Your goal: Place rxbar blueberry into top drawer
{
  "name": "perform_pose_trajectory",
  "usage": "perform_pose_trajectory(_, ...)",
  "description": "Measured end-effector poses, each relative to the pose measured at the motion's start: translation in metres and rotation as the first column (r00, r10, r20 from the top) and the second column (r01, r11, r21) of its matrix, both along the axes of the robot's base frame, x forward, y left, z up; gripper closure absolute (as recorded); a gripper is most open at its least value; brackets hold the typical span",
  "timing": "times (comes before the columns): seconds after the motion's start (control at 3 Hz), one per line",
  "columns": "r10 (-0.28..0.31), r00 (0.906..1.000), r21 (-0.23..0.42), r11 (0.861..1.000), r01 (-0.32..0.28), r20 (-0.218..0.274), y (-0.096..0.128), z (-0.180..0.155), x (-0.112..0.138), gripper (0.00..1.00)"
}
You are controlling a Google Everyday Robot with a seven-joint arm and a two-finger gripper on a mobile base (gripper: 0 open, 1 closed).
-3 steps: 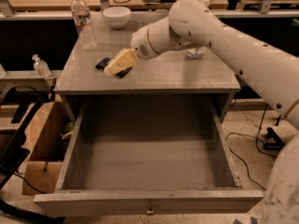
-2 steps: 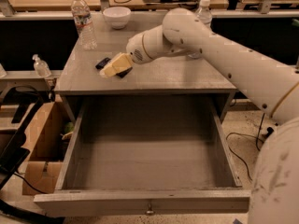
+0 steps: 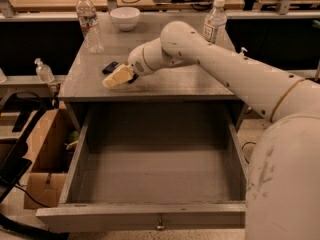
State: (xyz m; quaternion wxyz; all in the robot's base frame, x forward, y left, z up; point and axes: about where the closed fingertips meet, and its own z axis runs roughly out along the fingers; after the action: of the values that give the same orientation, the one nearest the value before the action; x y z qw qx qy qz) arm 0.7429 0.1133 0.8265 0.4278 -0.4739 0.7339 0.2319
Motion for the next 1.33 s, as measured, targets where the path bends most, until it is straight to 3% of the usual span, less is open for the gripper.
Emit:
perform_pose_trajectory(0.33,-0.018,0.9995,-0.028,0.999,0.017,-0.028,0.003,-0.018,0.003,0.38)
perform_pose_trajectory(1.0,-0.018,0.9995,-0.028,0.999,0.017,-0.028,0.003,-0.005,0.003,0.85)
perform_pose_trajectory(1.33,-0.018,0.9995,-0.028,0.999,0.017,-0.028,0.003,-0.002,0.003,1.00)
